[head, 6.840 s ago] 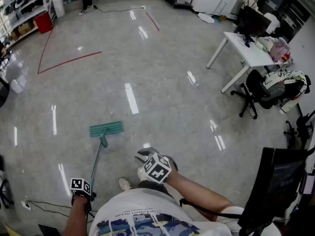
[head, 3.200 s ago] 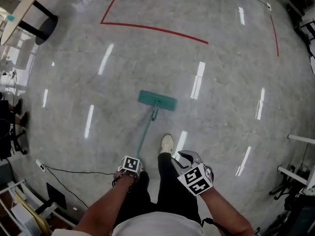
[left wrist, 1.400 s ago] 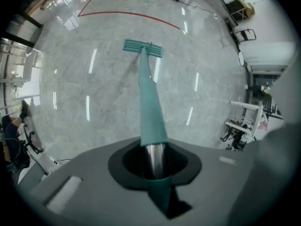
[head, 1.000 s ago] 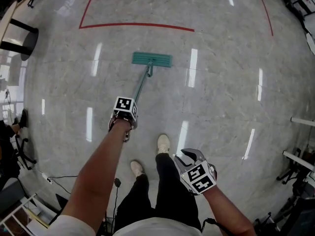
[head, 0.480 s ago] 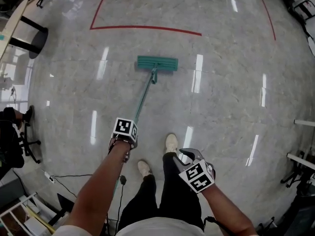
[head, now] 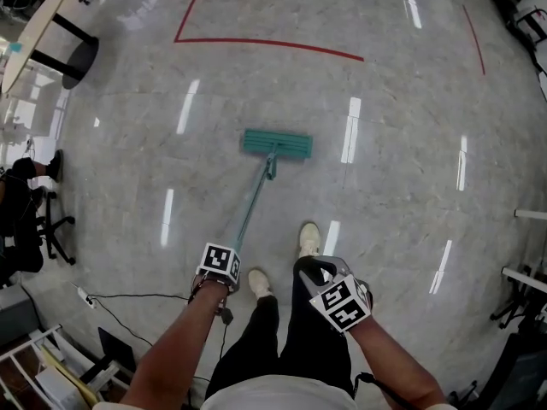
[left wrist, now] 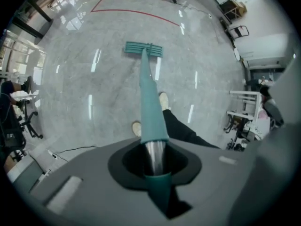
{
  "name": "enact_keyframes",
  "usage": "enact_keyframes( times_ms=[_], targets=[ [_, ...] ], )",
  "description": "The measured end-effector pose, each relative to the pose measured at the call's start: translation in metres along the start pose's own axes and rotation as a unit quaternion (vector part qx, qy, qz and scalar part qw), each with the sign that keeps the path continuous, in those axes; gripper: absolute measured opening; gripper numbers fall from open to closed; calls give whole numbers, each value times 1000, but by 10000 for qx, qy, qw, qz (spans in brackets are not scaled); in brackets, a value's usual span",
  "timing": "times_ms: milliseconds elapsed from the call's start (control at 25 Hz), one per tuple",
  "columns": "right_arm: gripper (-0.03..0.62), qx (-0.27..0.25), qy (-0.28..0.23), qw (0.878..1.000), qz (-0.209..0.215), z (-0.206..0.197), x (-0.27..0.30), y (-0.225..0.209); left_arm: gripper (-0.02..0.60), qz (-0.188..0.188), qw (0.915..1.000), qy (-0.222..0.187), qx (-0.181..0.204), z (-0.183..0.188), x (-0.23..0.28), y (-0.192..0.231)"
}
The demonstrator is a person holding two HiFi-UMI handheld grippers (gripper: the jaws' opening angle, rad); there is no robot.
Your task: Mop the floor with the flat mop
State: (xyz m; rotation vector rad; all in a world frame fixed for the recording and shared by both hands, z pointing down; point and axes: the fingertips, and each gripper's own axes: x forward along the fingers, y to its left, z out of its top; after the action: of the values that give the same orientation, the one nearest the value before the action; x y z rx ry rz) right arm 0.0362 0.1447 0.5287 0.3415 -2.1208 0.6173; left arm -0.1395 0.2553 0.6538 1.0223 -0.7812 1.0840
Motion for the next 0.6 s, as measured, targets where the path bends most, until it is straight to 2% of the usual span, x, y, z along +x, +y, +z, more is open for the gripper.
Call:
enact_keyframes(
  times_ms=[160,360,600],
  targets=[
    [123,-34,22,10000,70,-4,6,12,72,74,10000,54,7,-35,11,6],
    [123,-79,56,9998,147,-4,13,25,72,72,9997,229,-33,-59,28,11],
    [123,-68,164,9997,193,-11,14,23,72,202,9990,377,-92,-51,45,19]
  ],
)
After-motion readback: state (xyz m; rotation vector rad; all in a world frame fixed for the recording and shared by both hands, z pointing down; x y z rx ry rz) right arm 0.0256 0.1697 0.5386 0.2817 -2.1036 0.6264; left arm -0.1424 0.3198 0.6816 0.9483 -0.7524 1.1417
